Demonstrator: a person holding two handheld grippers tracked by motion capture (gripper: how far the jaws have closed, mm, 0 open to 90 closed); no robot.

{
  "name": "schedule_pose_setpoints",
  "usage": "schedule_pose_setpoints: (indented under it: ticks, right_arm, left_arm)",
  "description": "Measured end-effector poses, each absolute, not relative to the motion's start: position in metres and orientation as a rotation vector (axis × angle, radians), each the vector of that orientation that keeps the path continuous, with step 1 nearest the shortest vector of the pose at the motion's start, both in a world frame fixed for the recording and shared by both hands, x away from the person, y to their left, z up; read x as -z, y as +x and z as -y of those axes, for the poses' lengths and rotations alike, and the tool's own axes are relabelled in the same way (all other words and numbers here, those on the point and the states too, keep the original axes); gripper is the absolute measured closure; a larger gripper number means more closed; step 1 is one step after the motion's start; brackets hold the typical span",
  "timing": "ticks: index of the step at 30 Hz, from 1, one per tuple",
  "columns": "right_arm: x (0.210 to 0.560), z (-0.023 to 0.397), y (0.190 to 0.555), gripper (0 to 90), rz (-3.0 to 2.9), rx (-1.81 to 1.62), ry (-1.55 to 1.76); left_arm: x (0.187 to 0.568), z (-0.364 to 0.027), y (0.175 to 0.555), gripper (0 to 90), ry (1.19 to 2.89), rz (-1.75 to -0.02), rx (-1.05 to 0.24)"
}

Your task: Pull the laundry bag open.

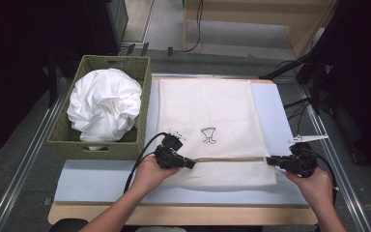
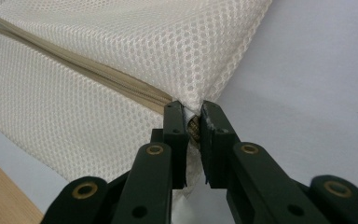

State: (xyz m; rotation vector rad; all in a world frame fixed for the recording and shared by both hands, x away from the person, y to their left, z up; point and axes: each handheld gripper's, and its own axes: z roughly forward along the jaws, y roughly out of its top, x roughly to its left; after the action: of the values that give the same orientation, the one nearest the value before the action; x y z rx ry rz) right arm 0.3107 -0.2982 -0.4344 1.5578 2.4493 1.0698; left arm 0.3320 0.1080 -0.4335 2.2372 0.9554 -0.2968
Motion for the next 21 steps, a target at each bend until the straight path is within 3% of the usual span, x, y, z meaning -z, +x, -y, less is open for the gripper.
schedule_pose_setpoints:
  ticks: [21]
  right_arm:
    - [0.437, 0.299, 0.312, 82.5, -2.454, -1.070, 1.561]
  left_arm:
    - [0.429, -0.126, 0.323, 87.8, 2.254, -0.984, 0.246]
